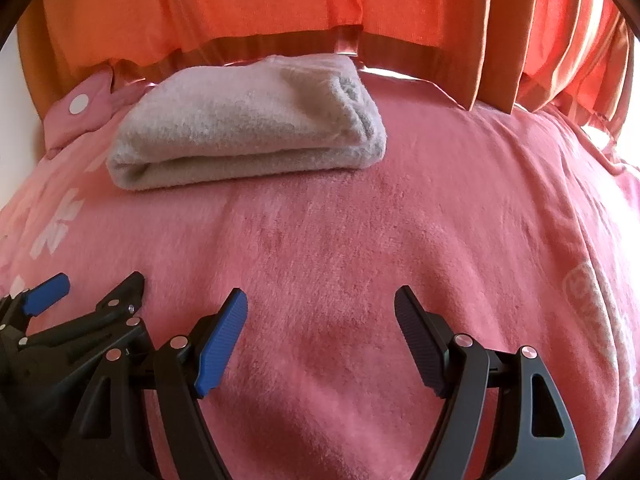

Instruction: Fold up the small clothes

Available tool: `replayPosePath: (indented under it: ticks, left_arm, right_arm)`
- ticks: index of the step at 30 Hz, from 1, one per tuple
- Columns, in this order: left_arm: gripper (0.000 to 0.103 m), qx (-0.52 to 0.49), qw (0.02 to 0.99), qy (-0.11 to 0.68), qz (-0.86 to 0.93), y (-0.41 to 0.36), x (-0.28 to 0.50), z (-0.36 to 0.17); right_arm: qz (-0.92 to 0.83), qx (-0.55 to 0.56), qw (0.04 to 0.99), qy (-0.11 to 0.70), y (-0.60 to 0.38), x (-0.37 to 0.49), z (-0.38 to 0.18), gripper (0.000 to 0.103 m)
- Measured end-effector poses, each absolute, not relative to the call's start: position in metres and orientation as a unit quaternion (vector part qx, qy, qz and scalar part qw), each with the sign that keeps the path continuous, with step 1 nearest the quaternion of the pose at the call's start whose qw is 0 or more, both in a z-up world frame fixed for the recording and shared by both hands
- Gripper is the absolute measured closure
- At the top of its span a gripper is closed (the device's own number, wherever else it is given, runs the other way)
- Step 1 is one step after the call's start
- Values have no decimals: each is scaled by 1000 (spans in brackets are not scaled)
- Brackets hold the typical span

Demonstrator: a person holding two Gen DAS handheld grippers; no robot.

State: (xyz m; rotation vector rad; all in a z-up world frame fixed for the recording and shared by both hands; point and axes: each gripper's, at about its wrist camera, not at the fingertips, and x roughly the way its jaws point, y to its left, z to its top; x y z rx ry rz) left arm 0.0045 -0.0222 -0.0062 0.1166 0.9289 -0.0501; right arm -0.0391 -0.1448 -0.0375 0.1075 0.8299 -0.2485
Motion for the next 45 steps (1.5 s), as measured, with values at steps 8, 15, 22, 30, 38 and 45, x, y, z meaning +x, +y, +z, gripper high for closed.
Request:
replayPosePath:
  ticks: [8, 15, 22, 30, 38, 45]
  left_arm:
    - [16, 58, 893, 447, -23, -24, 3, -7]
    - [16, 56, 892, 447, -24, -24, 4, -7]
    - [16, 52, 892, 448, -22, -24, 4, -7]
    - [20, 66, 903, 423, -22, -26, 2, -2]
    - [20, 57, 905, 421, -18, -25, 1, 0]
    - [20, 52, 903, 427, -18, -22, 3, -1]
  right_arm:
    - [-121, 54, 906, 403, -145, -39, -38, 29]
    - [-121, 56, 905, 404, -144, -39, -38, 29]
    - [-120, 53, 905, 405, -144, -38, -39, 29]
    - [-123, 44, 907, 401, -143, -38, -39, 29]
    - [-121, 47, 908, 399, -144, -40, -38, 29]
    - [-120, 46, 907, 400, -144, -40, -39, 29]
